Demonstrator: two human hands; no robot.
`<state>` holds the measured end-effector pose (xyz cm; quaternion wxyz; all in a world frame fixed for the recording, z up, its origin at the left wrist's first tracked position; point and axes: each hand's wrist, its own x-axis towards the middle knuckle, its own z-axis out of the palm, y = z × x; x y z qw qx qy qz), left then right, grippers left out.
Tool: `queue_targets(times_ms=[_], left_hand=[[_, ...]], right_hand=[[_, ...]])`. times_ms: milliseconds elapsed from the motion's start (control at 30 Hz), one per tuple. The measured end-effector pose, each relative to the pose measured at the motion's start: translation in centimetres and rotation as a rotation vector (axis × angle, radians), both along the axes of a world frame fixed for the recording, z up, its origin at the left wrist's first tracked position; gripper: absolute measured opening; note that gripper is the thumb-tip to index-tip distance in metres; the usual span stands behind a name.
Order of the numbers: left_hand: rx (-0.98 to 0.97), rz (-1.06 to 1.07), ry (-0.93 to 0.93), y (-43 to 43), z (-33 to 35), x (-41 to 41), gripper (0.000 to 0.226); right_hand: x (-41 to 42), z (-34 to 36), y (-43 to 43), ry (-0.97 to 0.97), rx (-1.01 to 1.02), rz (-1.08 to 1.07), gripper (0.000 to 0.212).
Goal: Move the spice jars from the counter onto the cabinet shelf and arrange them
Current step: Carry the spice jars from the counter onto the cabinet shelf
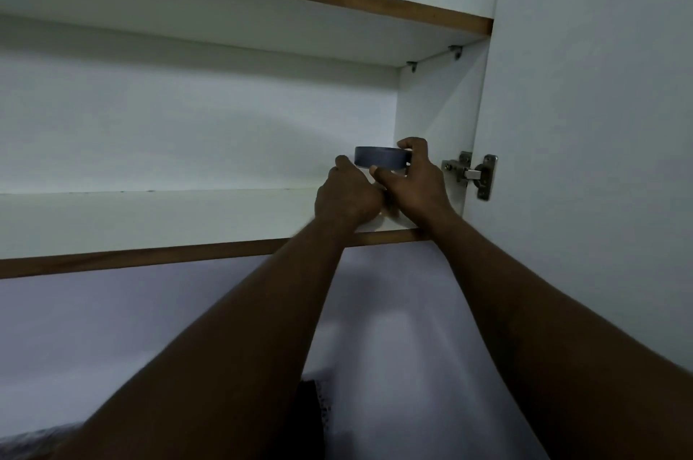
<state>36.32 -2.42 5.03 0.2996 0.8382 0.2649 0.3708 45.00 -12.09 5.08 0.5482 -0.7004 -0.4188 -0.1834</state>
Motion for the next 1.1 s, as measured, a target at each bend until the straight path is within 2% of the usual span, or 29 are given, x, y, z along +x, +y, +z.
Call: queue_targets(times_ms=[67,133,267,433,667,933,1000,1100], left_hand=[[-0.096,-0.047,0.064,0.3,0.3,1.2,0.084],[-0.12,-0.045,0.117,0.4,0.4,2.8,0.088],[-0.085,0.017,0.187,0.1,0.5,5.3,0.069],[-0.003,-0.03,0.252,-0.1,0.3,5.5,0.074],[0.028,-0.074,0.193,-0.7,0.4,4.2,0.069],[0.036,-0.067,0.234,-1.1,0.2,2.3,0.077],[0.064,-0.054,0.238,-1.4,0.0,1.2,0.081],[0.098,-0.058,0.169,-2.4,-0.4,-1.5,0.083]], right_hand=[[1.0,-0.2,0.2,0.044,0.035,-0.015,0.077],[2.1,-0.2,0.6,0.088,0.073,-0.054,0.08],[3.3,-0.5,1.4,0.053,0.077,-0.159,0.068],[2.5,-0.7,1.4,-0.075,0.066,-0.292,0.063],[1.2,-0.8,0.7,-0.151,0.016,-0.366,0.06],[-0.6,-1.9,-1.3,-0.269,-0.06,-0.431,0.079],[-1.8,-2.8,-2.2,-0.278,0.002,-0.421,0.076],[-4.0,-4.2,-3.3,-0.35,0.112,-0.412,0.061]])
